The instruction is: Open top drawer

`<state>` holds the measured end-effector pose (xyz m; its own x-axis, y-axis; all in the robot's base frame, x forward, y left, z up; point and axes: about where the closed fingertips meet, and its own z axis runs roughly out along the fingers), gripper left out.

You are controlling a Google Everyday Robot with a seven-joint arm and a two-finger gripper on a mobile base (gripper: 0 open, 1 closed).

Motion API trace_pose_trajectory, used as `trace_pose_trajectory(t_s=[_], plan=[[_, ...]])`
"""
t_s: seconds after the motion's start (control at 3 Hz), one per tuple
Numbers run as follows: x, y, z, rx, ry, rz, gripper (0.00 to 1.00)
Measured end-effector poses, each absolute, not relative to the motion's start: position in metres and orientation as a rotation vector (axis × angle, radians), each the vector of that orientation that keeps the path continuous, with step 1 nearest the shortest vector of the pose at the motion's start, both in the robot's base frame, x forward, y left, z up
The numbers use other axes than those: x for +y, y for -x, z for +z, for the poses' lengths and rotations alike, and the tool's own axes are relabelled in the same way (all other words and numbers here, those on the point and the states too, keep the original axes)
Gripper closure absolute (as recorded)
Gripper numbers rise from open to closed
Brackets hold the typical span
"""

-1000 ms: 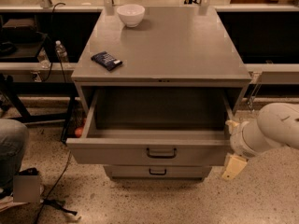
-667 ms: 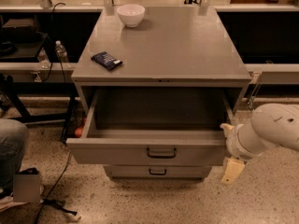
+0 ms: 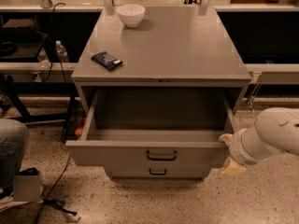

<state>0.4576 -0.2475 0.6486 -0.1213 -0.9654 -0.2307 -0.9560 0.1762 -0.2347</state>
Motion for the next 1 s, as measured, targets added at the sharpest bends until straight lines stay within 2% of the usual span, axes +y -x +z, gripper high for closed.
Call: trace_pose_trajectory(t_s=[0.33, 0.67, 1.0], plan=[[-0.259, -0.433, 0.665, 2.135, 1.777, -0.068, 0.76], [-0.270, -0.407, 0.684, 2.148, 1.727, -0.104, 0.99], [-0.271, -0.405, 0.687, 2.149, 1.725, -0.110, 0.79]])
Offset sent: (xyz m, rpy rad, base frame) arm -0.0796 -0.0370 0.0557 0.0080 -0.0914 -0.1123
